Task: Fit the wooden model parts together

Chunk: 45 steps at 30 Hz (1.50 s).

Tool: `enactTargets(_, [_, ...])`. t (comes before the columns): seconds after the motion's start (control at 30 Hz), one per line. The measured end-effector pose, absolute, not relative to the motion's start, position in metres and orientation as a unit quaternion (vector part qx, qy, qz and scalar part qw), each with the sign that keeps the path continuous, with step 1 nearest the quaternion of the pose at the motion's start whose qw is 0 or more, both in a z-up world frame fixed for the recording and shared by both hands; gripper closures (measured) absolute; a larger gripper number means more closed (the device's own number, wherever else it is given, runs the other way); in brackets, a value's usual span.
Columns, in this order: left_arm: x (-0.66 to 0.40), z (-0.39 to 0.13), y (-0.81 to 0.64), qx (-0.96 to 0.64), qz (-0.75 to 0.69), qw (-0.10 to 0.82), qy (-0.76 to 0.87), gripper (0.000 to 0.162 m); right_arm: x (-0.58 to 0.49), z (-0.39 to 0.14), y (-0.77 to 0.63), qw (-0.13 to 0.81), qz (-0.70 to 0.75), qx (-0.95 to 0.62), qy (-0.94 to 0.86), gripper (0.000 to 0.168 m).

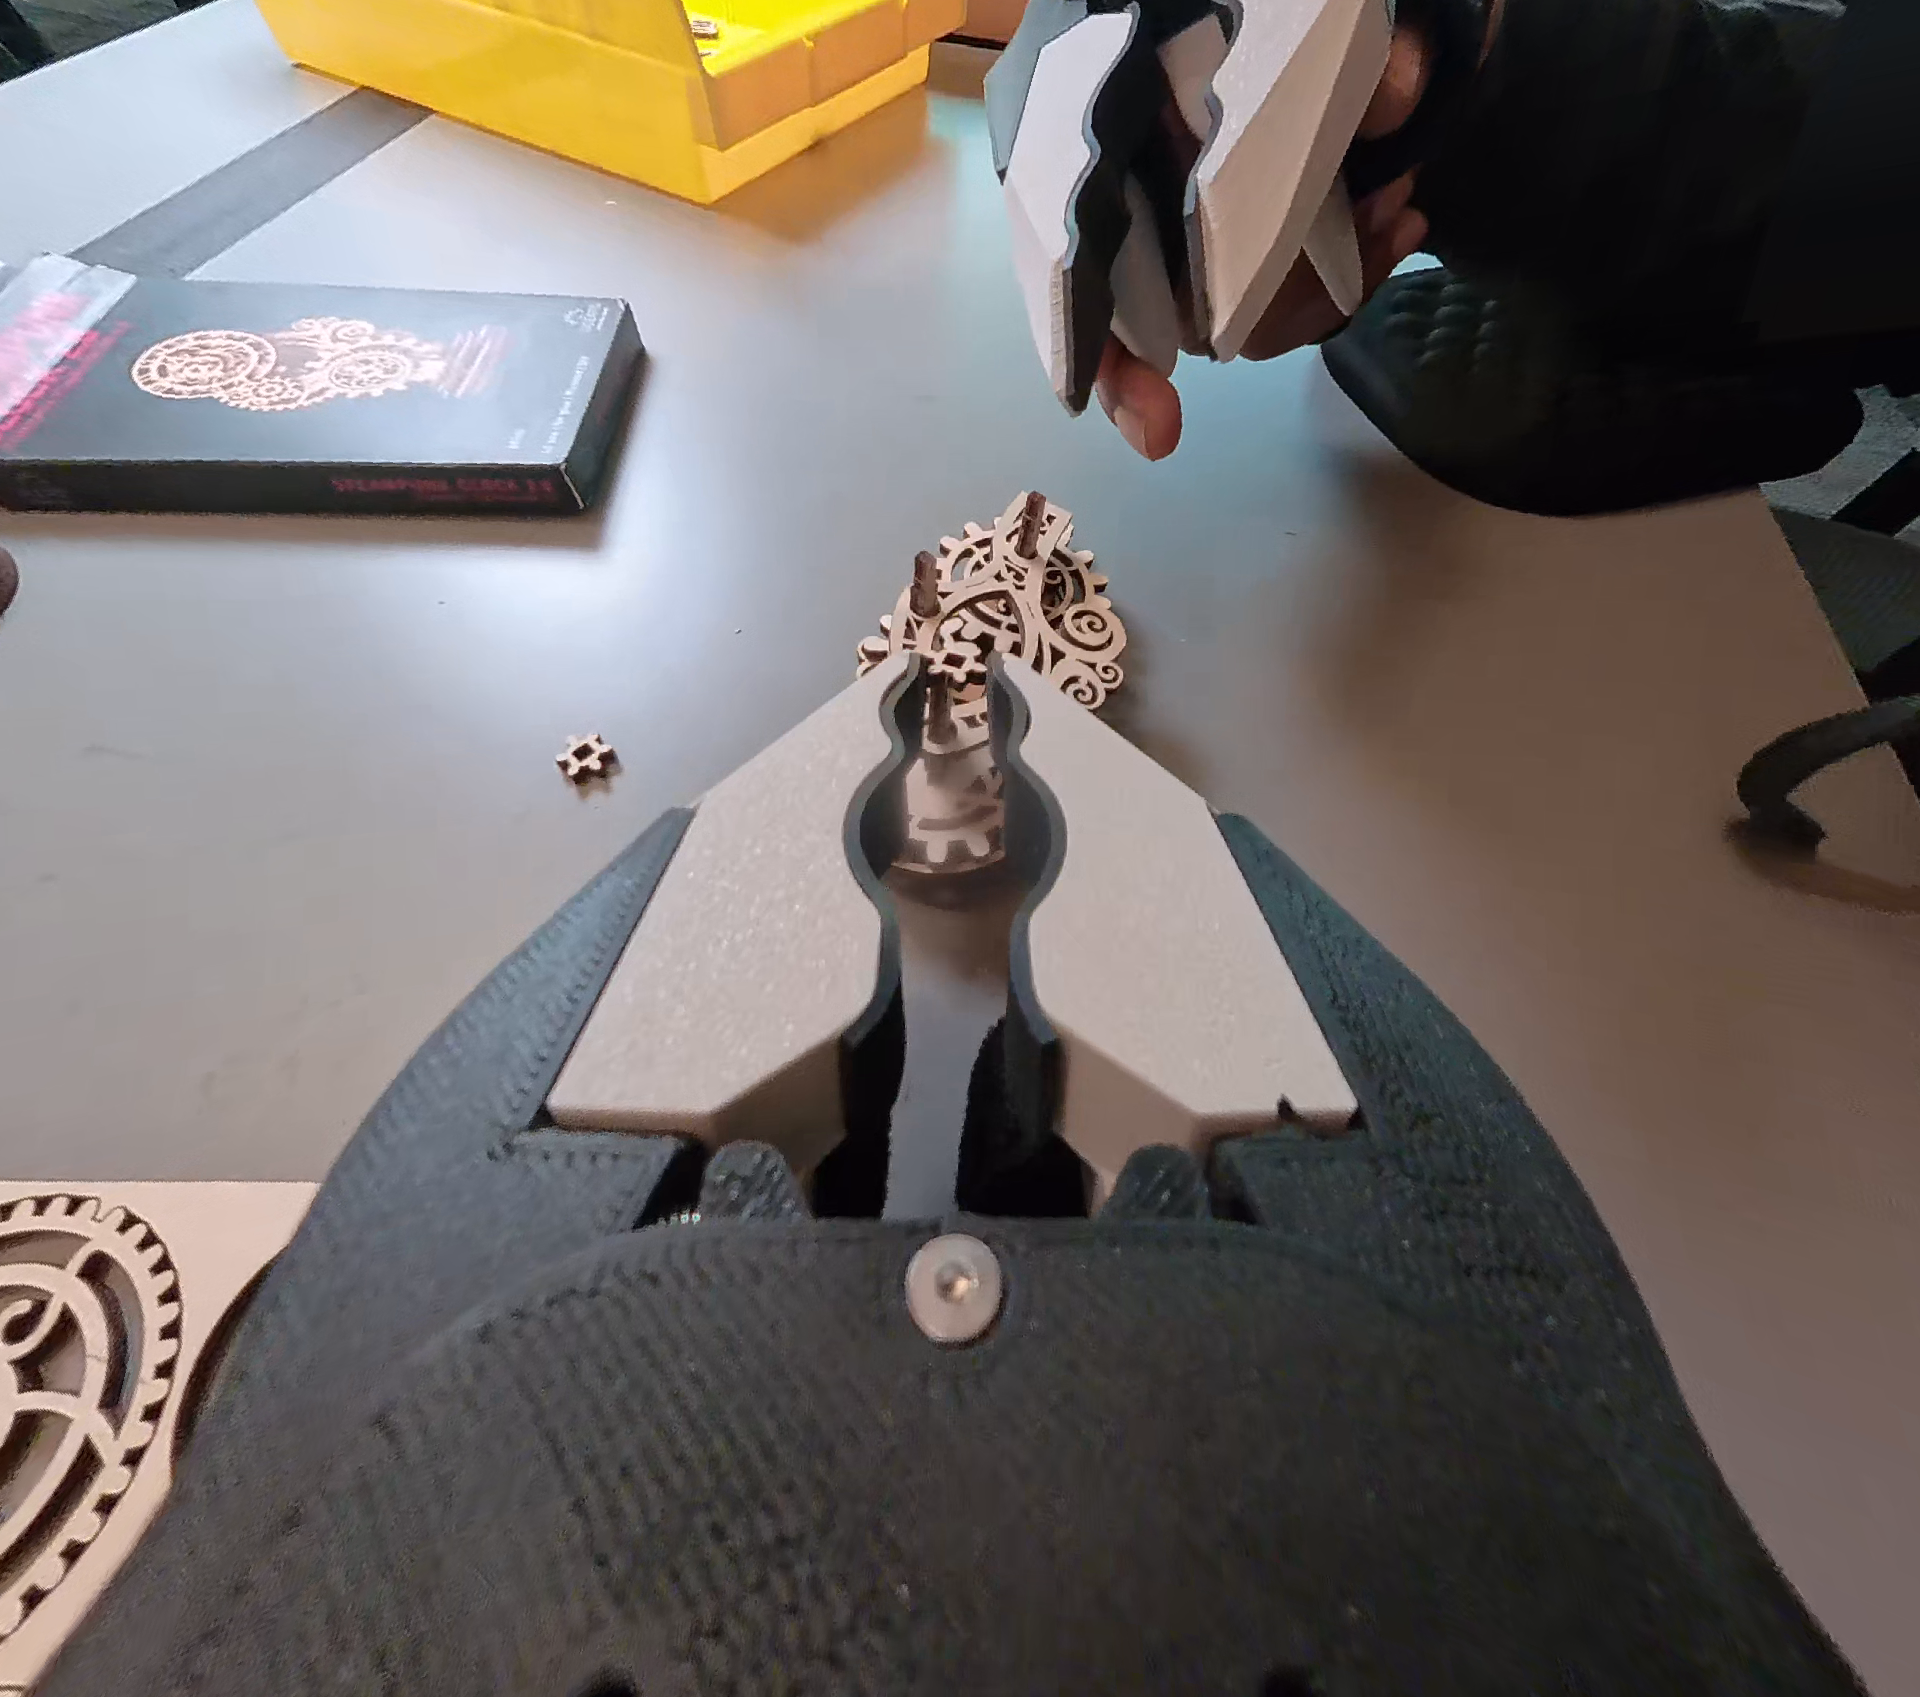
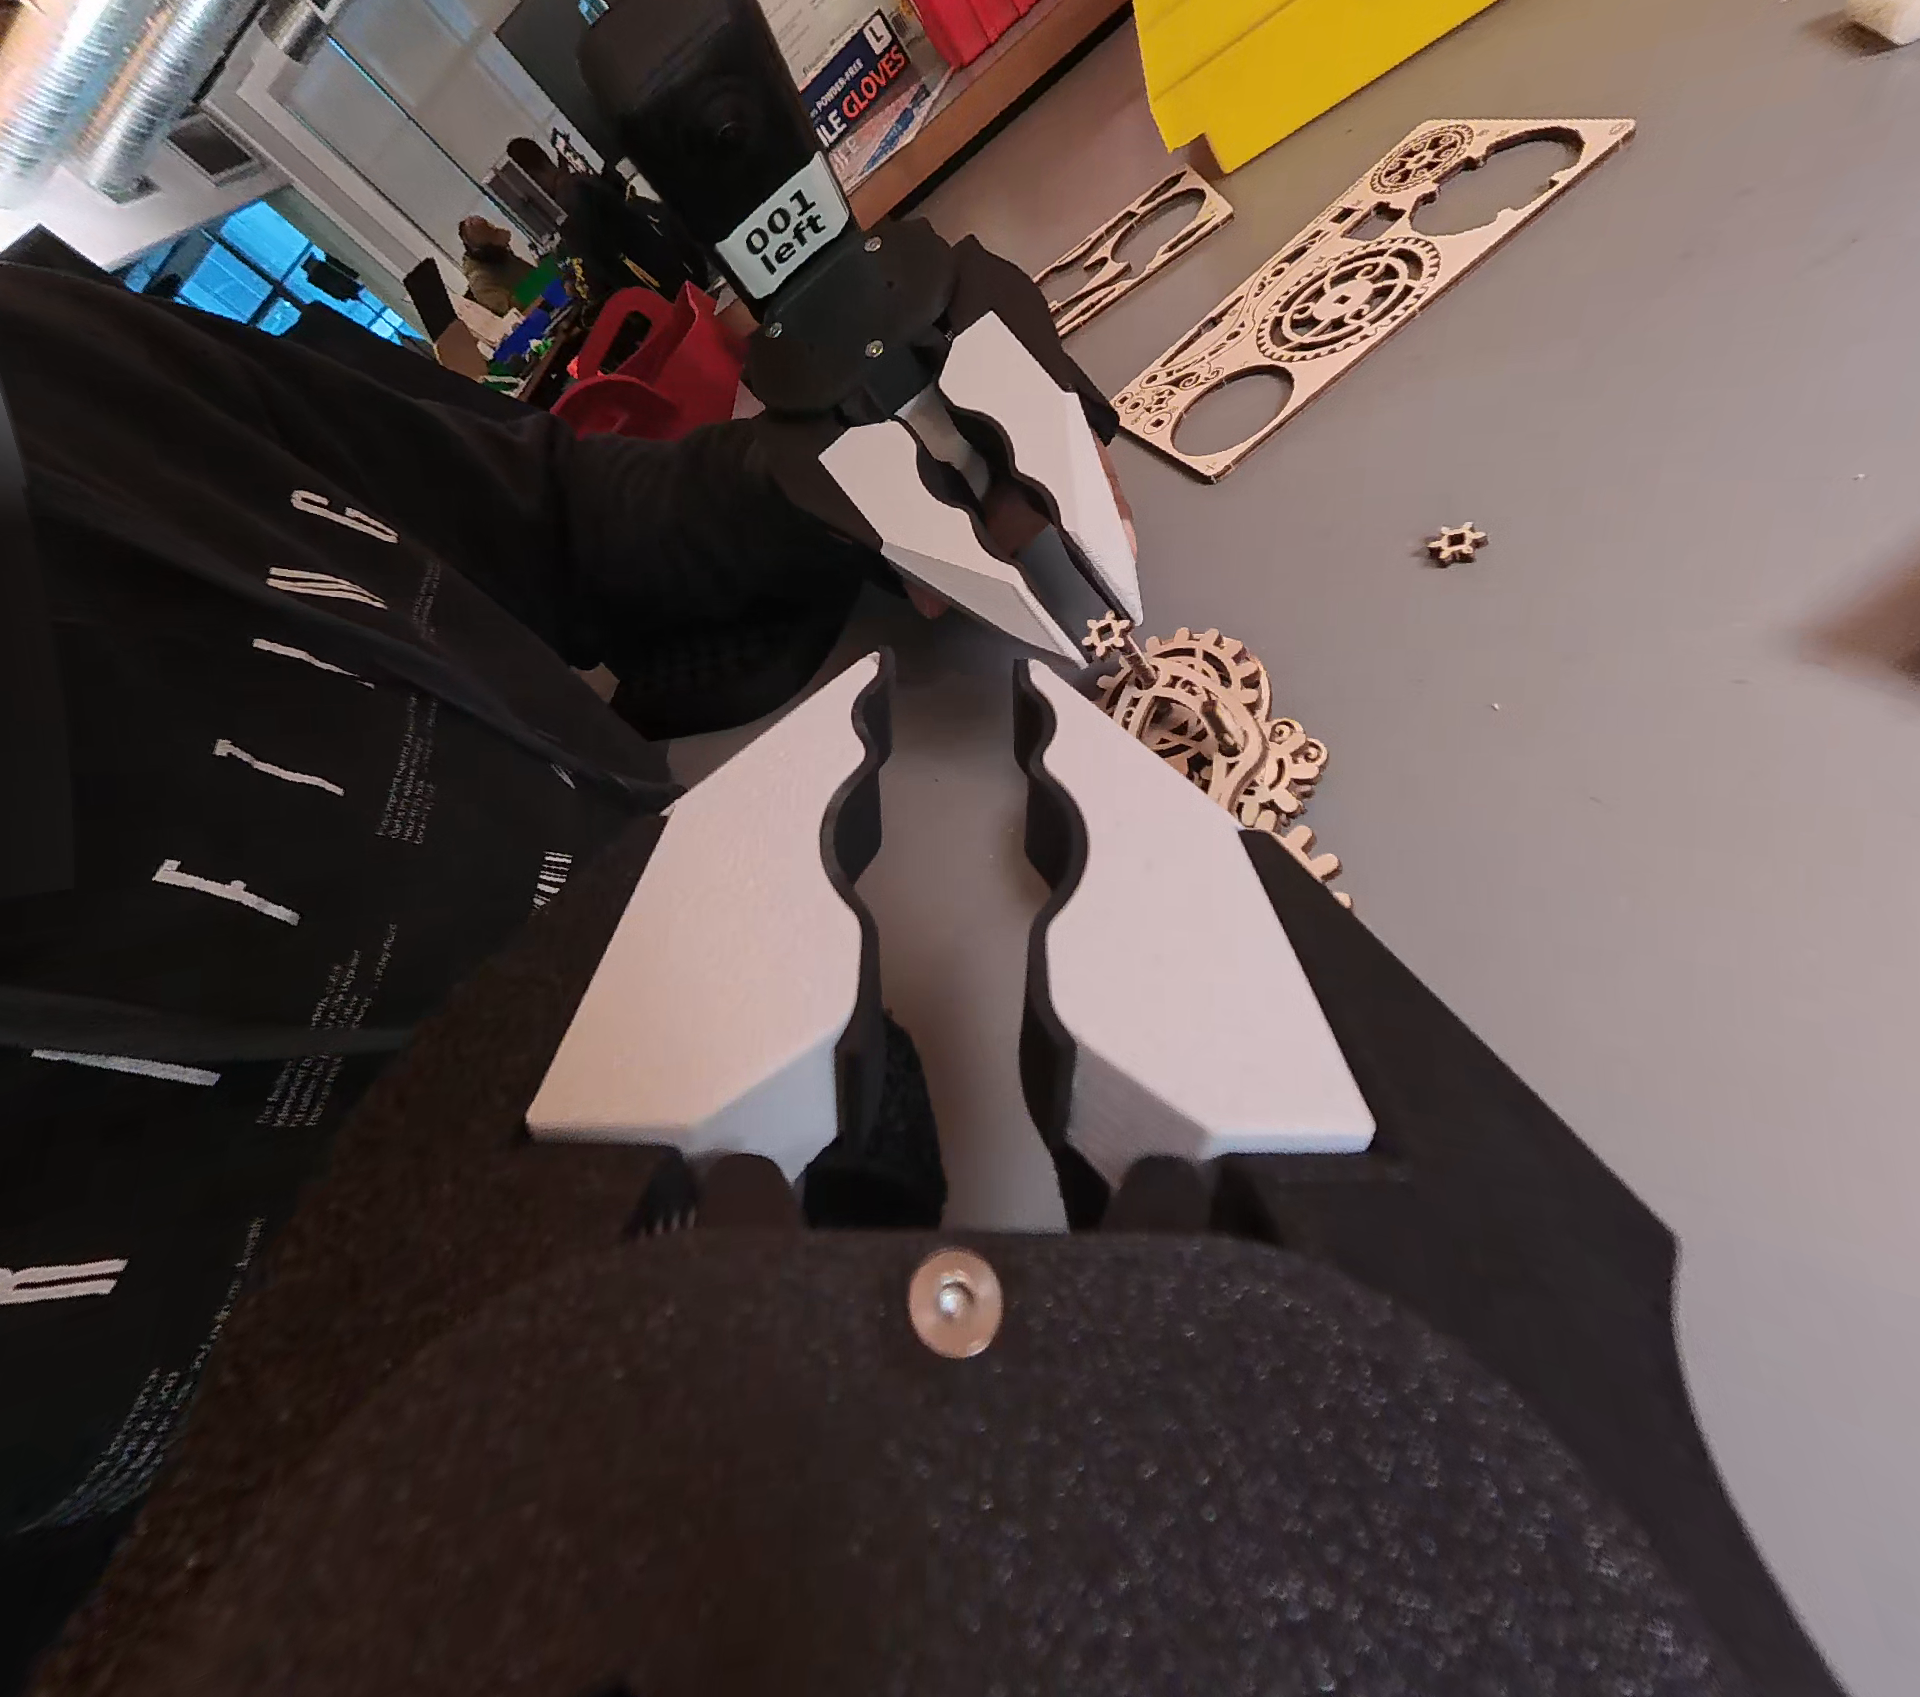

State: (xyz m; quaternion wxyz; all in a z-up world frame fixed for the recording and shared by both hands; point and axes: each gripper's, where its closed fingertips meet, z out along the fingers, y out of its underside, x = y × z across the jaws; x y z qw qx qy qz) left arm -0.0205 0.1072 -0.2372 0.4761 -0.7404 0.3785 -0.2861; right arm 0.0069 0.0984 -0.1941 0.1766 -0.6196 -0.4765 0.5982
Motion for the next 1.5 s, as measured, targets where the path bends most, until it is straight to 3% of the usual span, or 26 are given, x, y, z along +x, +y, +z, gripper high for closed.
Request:
enactTargets(1.1, [-0.020,-0.238,0.107,-0.747,-0.315,0.457,0.367,0.153,0.004,-0.204,0.094,0.155,0.604,-0.619,-0.478,0.148])
enactTargets(1.5, [-0.021,-0.241,0.108,-0.753,-0.321,0.447,0.361,0.152,-0.018,-0.229,0.096,0.254,0.468,-0.641,-0.553,0.146])
